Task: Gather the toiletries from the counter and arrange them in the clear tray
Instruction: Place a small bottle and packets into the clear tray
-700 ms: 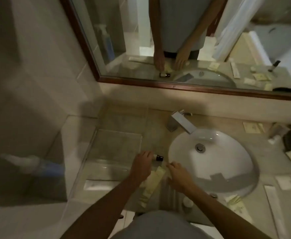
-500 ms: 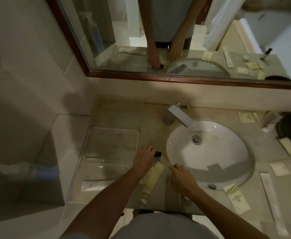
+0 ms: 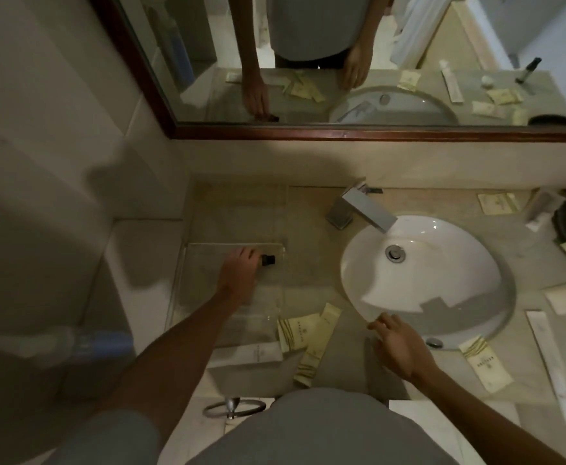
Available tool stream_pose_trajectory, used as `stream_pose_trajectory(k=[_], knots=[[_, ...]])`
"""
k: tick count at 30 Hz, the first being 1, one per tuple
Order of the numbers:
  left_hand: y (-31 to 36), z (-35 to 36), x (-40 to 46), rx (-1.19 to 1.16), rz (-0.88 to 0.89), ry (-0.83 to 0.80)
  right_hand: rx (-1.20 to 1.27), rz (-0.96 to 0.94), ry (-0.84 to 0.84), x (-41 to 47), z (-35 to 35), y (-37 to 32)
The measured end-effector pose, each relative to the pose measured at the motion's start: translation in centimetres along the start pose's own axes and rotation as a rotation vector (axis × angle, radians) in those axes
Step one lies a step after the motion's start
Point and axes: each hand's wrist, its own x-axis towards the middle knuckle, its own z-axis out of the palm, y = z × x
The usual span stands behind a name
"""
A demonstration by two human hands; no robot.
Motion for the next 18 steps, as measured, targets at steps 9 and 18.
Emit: stream_pose_trajectory(k=[9, 18], knots=[[2.0, -0.1, 1.8, -0.014, 0.115, 0.112, 0.061, 0.039, -0.207, -5.9, 1.2, 2.9], [11.2, 3.2, -5.3, -0.196, 0.397, 0.061, 0.233, 0.064, -0.079, -2.3, 2.6, 0.2]])
